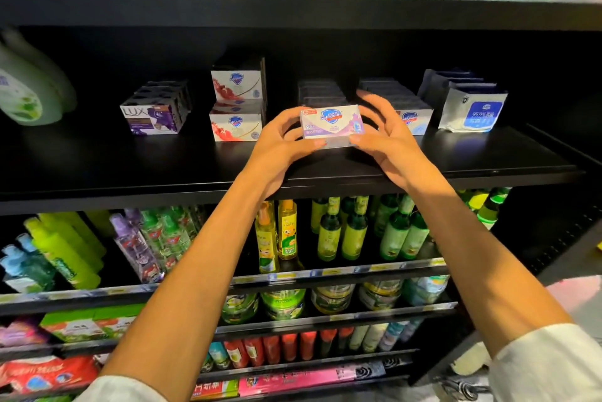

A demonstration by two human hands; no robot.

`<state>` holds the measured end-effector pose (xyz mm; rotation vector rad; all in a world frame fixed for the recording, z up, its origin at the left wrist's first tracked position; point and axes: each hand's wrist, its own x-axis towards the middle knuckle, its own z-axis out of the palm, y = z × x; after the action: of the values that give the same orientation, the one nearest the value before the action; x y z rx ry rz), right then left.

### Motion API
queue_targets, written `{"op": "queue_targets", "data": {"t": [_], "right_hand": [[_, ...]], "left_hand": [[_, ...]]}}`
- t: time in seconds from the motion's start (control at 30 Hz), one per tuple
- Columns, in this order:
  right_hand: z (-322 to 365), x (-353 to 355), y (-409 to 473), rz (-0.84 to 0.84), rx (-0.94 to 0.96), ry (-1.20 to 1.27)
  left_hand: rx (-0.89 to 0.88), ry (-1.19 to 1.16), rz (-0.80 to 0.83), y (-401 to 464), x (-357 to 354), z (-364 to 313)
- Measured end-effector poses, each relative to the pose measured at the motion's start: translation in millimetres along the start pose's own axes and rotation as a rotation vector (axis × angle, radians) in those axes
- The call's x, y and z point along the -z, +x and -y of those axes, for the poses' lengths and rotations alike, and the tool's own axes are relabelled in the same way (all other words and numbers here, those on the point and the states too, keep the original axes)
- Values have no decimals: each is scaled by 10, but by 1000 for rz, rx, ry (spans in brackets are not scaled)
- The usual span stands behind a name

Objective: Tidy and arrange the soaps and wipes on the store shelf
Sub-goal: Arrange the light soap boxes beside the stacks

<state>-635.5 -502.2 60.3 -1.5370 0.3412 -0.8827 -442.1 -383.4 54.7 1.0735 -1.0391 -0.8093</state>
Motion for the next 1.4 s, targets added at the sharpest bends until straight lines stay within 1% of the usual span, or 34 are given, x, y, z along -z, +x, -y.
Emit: {"op": "queue_targets", "data": {"t": [0.13,0.3,0.47,0.57,0.67,0.8,0.9,1.0,1.1,1.17,1.3,1.4], "right_hand": [[-11,10,6,28,12,-44],[12,8,-12,-16,3,-45],[17,13,-8,-64,-5,4],[25,9,-10,-59,-25,14],[20,-11,-10,-45,-27,0],[14,-17,-16,-10,-6,-33],[26,-21,-23,-1,-1,-70],[25,-31,-37,-39,-1,-57],[24,-38,-41,-77,4,-66],[21,-40,-33,-89,4,-56],[17,-56,-29,-86,1,-44],[10,-56,-18,-78,-8,-46]], "left_hand": [[37,-57,-7,0,-6,-17],[48,-75,17,-19,-15,-43],[-40,-29,49,-25,6,-1],[-81,55,71,-40,15,6],[-84,65,51,-53,9,10],[-43,38,-7,-48,-6,0],[-8,21,8,-38,-21,-1],[12,22,32,-40,-34,-13],[3,41,49,-51,-51,-29],[-20,58,32,-55,-42,-33],[-91,78,8,-56,3,-7],[-79,64,-29,-54,0,-5]]}}
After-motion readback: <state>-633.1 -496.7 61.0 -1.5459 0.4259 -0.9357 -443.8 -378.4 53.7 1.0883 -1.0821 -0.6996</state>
